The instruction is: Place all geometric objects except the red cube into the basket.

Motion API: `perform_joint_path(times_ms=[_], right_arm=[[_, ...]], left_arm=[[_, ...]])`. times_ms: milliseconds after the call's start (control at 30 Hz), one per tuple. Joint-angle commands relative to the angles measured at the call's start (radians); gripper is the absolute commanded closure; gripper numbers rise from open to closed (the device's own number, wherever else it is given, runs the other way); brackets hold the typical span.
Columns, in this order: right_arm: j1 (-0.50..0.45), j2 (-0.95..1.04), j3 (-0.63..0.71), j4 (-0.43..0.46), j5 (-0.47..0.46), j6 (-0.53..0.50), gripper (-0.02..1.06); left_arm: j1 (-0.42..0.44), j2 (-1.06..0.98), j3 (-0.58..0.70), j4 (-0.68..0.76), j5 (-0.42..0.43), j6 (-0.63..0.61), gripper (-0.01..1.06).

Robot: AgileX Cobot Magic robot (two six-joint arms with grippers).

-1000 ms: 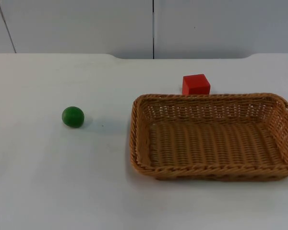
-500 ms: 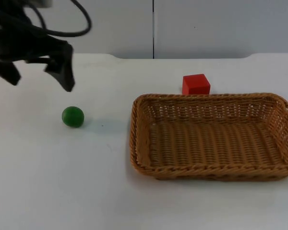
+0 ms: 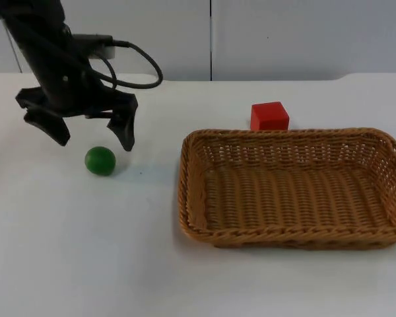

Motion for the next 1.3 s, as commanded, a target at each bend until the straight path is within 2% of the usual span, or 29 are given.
perform_joint_path(times_ms=[0,200,267,300,333,433,467,500,533,567,600,700,767,800,967,1000,1067,1267], right_arm=[[-0.006,0.0,-0.008,-0.006,-0.006,-0.005,-0.01],[-0.006,0.0,-0.008,-0.006,-0.006,-0.005,-0.01],[-0.006,0.0,-0.008,-0.006,-0.006,-0.005,-0.01],[-0.006,0.0,-0.008,-0.006,-0.01,-0.005,-0.01],[-0.006,0.0,-0.008,-0.006,-0.01,-0.005,-0.01],[-0.006,0.0,-0.008,-0.006,-0.01,-0.005,-0.01],[-0.006,0.0,-0.008,-0.006,-0.01,-0.005,-0.01],[-0.006,0.0,-0.008,-0.006,-0.01,-0.005,-0.01],[-0.006,0.0,-0.008,-0.006,-0.01,-0.005,-0.01],[-0.006,0.0,-0.008,-0.006,-0.01,-0.005,-0.01],[-0.006,0.0,-0.008,-0.006,-0.01,-0.005,-0.01],[-0.006,0.0,-0.008,-0.006,-0.01,-0.005,-0.01],[-0.006,0.0,-0.008,-0.006,-0.005,-0.005,-0.01],[-0.006,0.0,-0.008,-0.006,-0.005,-0.005,-0.01],[-0.006,0.0,-0.008,-0.006,-0.005,-0.005,-0.01],[-0.006,0.0,-0.008,-0.006,-0.005,-0.005,-0.01],[-0.006,0.0,-0.008,-0.006,-0.001,-0.005,-0.01],[-0.006,0.0,-0.008,-0.006,-0.001,-0.005,-0.01]], left_arm=[[-0.008,0.033,-0.009,0.002,-0.002,-0.021,0.0],[-0.008,0.065,-0.009,-0.001,-0.006,-0.038,0.0],[-0.008,0.065,-0.009,-0.001,-0.018,-0.038,0.05],[-0.008,0.065,-0.009,-0.002,-0.027,-0.038,0.13],[-0.008,0.065,-0.009,-0.002,-0.027,-0.038,0.13],[-0.008,0.067,-0.009,-0.005,-0.039,-0.038,0.42],[-0.008,0.067,-0.009,-0.005,-0.039,-0.038,0.42],[-0.008,0.067,-0.009,-0.005,-0.039,-0.052,0.53],[-0.008,0.067,-0.009,-0.005,-0.035,-0.078,0.68],[-0.008,0.065,-0.021,-0.005,-0.006,-0.107,0.91],[-0.008,0.061,-0.032,-0.005,0.025,-0.107,1.03],[-0.01,0.044,-0.044,-0.005,0.066,-0.094,1.05],[-0.01,-0.018,-0.047,0.009,0.126,-0.026,1.05],[-0.01,-0.018,-0.047,0.009,0.126,-0.026,1.05],[-0.01,-0.19,-0.047,0.134,0.261,0.002,1.05],[-0.01,-0.19,-0.047,0.134,0.261,0.002,1.05],[-0.01,-0.263,-0.047,0.136,0.324,0.039,1.05],[-0.01,-0.359,-0.047,0.124,0.333,0.051,1.05]])
